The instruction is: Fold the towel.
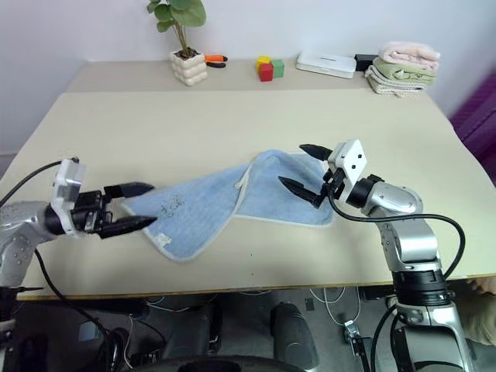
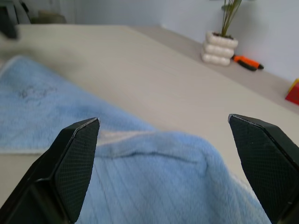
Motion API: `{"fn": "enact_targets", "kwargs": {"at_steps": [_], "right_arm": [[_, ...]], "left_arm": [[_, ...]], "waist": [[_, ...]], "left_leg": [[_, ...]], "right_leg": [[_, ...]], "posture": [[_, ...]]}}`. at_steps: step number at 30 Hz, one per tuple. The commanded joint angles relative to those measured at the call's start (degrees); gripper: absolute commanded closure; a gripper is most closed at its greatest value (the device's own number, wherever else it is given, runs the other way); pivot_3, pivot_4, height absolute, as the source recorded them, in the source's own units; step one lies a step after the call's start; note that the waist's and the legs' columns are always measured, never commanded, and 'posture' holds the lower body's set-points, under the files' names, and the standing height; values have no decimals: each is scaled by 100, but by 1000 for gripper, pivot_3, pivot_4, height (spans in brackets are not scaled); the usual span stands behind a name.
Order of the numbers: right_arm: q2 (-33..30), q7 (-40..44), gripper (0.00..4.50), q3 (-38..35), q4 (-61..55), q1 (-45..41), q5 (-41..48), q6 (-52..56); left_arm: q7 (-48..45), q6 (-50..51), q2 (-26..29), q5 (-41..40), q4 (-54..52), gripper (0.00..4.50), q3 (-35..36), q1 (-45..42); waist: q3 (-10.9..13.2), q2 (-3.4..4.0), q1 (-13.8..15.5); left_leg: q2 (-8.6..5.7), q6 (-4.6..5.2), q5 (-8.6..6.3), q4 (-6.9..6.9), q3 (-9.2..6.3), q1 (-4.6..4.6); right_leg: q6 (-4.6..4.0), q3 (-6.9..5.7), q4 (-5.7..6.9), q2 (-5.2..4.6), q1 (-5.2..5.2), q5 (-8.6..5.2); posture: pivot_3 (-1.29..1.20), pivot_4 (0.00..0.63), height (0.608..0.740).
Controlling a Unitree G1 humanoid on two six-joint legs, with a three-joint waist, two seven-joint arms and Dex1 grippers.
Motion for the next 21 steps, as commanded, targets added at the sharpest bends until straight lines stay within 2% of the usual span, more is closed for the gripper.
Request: {"fn": "enact_targets", "kwargs": {"at_steps": [1, 5, 15, 20, 21], "right_arm": [[119, -63, 0, 51, -210, -98, 32, -89], [156, -173, 0, 21, -349, 84, 21, -137], [167, -476, 0, -19, -628, 327, 25, -157], [100, -555, 0, -84, -757, 460, 45, -115], [95, -572, 0, -79, -786, 473, 41, -103]], "left_arm": [[-309, -606, 220, 563, -395, 67, -466, 78], [-487, -1459, 191, 1245, 32, 67, -991, -257], [-583, -2200, -359, 1687, 864, 67, -1687, -759], [-684, -3192, -478, 2390, 1462, 67, -2192, -751], [-685, -3217, -494, 2451, 1550, 300, -2259, -777]], "waist": [[0, 0, 24], [0, 0, 91], [0, 0, 38], [0, 0, 48], [0, 0, 52]], "left_leg": [[0, 0, 0, 0, 0, 0], [-3, 0, 0, 8, 0, -4], [-1, 0, 0, 3, 1, -5], [-2, 0, 0, 7, 1, -5], [-1, 0, 0, 7, 0, -6]], "right_leg": [[-1, 0, 0, 1, 0, -1], [-22, -1, -4, -4, 3, -12], [-17, 0, 1, 2, -2, -10], [-16, 0, 2, 2, 0, -10], [-17, 0, 2, 2, 0, -11]], "posture": [[0, 150, 740], [0, 150, 740], [0, 150, 740], [0, 150, 740], [0, 150, 740]]}}
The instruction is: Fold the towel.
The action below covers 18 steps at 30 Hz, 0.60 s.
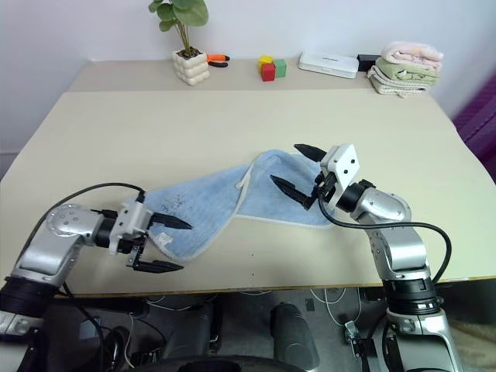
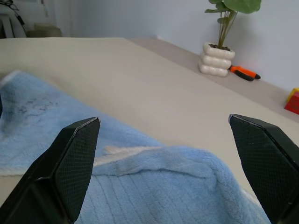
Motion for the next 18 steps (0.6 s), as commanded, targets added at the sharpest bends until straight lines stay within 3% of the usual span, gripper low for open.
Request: {"fn": "enact_targets", "kwargs": {"at_steps": [1, 5, 9, 11, 15, 18], "right_arm": [[-59, -62, 0, -165, -304, 13, 49, -25], [-89, -96, 0, -179, -356, -17, 70, 35], [-106, -122, 0, -177, -303, -94, 41, 15], [-97, -167, 0, -184, -210, -164, -19, -31], [-77, -537, 0, -205, 479, -571, -425, -146], [-77, -1015, 0, -223, 1354, -1131, -660, 396]], "left_arm": [[-17, -363, -42, 306, 245, 601, -199, -76], [116, -813, -141, 553, 576, 2337, -317, -182], [161, -894, -208, 498, 681, 4459, -310, -209], [134, -837, -229, 335, 647, 4459, -252, -190], [8, 306, -269, -1025, -37, 4459, 325, -97], [0, 817, -162, -1603, -323, 4459, 739, -73]], "waist": [[-1, 1, 13], [-3, 4, 5], [-7, 10, 10], [-7, 10, 5], [-4, 6, -13], [-4, 6, -14]], "left_leg": [[0, 0, 0, 0, 0, 0], [0, 0, 0, 1, 0, 2], [0, 0, 0, 1, -1, 6], [0, 1, 0, 2, -1, 9], [1, 1, 0, 1, -1, 8], [3, 1, 0, 2, -2, 5]], "right_leg": [[0, 0, 0, 0, 0, 0], [0, 0, 1, 0, 3, 0], [1, -1, 3, 0, 7, 1], [1, 0, 3, 0, 10, 1], [1, 0, 4, 0, 8, 0], [3, -1, 7, 1, 4, 1]], "posture": [[0, 150, 740], [0, 150, 740], [0, 150, 740], [0, 150, 740], [0, 150, 740], [0, 150, 740]]}}
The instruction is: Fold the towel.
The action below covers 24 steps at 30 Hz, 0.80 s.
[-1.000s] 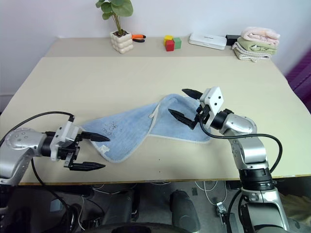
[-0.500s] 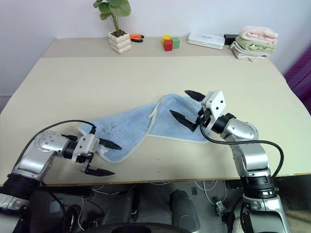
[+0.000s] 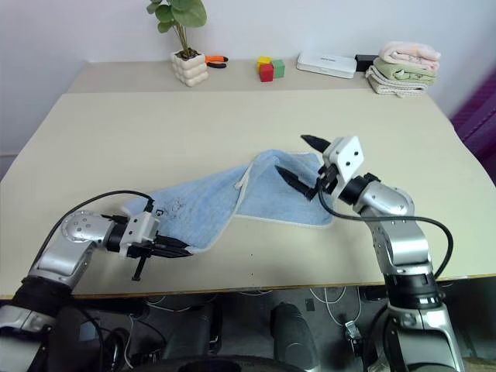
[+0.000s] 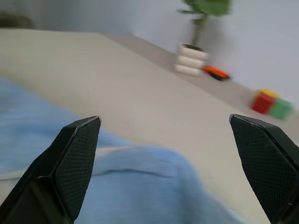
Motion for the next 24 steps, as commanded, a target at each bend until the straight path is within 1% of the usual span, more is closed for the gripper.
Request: {"fn": "enact_targets", "kwargs": {"at_steps": [1, 4, 6, 10, 12, 17, 24], "right_arm": [[-41, -484, 0, -123, 785, -547, -278, 482], [-34, -603, 0, -43, 1137, -761, -496, 440], [25, -597, 0, -44, 1222, -858, -485, 487], [-4, -737, 0, 239, 1643, -1068, -909, 545], [95, -844, 0, 227, 1967, -1279, -939, 748], [282, -1011, 0, 248, 2609, -1707, -1040, 893], [582, -1342, 0, 298, 3732, -2355, -1258, 1098]], "left_arm": [[8, 576, 146, -828, -453, 4459, 686, -18], [184, 1065, 226, -1239, -662, 4459, 1118, -6], [439, 1323, 237, -1452, -767, 4459, 1436, -43], [714, 2139, 356, -2187, -996, 4459, 2087, 33], [768, 2493, 465, -2474, -1106, 4459, 2372, 146], [1033, 2902, 565, -2712, -1436, 4459, 2790, 474], [1299, 3076, 496, -2748, -1930, 4459, 2976, 911]], "waist": [[0, 0, -4], [0, 0, 8], [1, 1, 0], [1, 1, -39], [1, 1, -52], [2, 3, -47], [2, 3, -22]], "left_leg": [[0, 0, 0, 1, 0, 0], [-1, 0, 0, -5, 0, 0], [-1, 0, 0, -6, 0, -6], [-1, 0, 0, -6, 0, -7], [0, 0, 0, -6, -1, -6], [0, 0, 0, -9, 0, -7], [0, 0, 0, -8, 0, -7]], "right_leg": [[-1, 0, 1, 0, 0, 0], [1, 0, -1, 0, -1, 0], [18, 0, -2, 0, -7, 6], [22, 1, 1, 0, -10, 7], [21, 0, 2, 1, -10, 7], [21, 1, 1, 1, -12, 7], [7, 1, 1, 1, -12, 0]], "posture": [[0, 150, 740], [0, 150, 740], [0, 150, 740], [0, 150, 740], [0, 150, 740], [0, 150, 740], [0, 150, 740]]}}
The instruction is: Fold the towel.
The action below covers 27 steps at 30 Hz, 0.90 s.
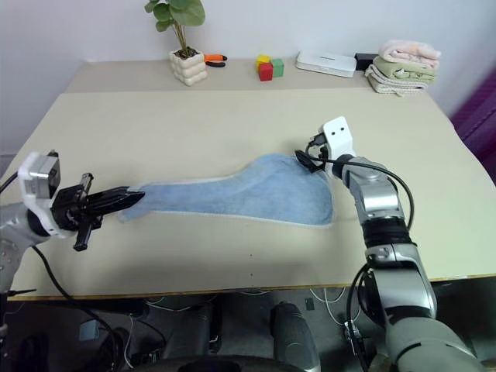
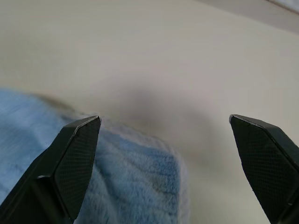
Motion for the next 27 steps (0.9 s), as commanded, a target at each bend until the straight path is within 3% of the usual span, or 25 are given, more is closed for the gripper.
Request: {"fn": "enact_targets", "kwargs": {"at_steps": [1, 10, 13, 19, 21, 27], "right_arm": [[41, -144, 0, -44, 408, -333, -124, 26], [1, -113, 0, 47, 1356, -754, -376, 185], [22, -17, 839, 53, 1581, -862, -411, 318], [62, 109, 3716, -12, 1709, -928, -346, 792], [60, 139, 4457, -26, 1674, -913, -319, 875], [35, 184, 4457, -22, 1457, -885, -344, 840]], "left_arm": [[115, 21, 8, -142, -318, 4459, 225, 21], [268, -3, -55, -76, -530, 4459, 228, 106], [287, -33, -72, -38, -530, 4500, 182, 61], [286, -78, -61, 36, -515, 4500, 138, 6], [281, -86, -53, 52, -511, 4500, 132, -4], [277, -127, -67, 119, -451, 4500, 86, -79]], "waist": [[0, 0, 11], [1, 1, -18], [0, 1, -29], [-1, -1, 9], [-3, -4, 16], [-3, -4, 12]], "left_leg": [[0, 0, 0, 0, 0, -1], [-1, 0, 0, -1, 1, 0], [-1, 0, 0, -2, 1, 0], [-1, 0, 0, 3, 0, 2], [-2, 0, 0, 4, 0, 3], [-2, 0, 0, 1, 0, 4]], "right_leg": [[-2, -1, 0, 0, 0, -1], [4, 0, -2, -1, 0, 2], [3, 0, -1, -1, 0, 2], [-3, 0, -2, -1, 6, -1], [-5, 0, -3, -2, 9, -3], [-5, 0, -3, -2, 8, -2]], "posture": [[0, 150, 740], [0, 150, 740], [0, 150, 740], [0, 150, 740], [0, 150, 740], [0, 150, 740]]}}
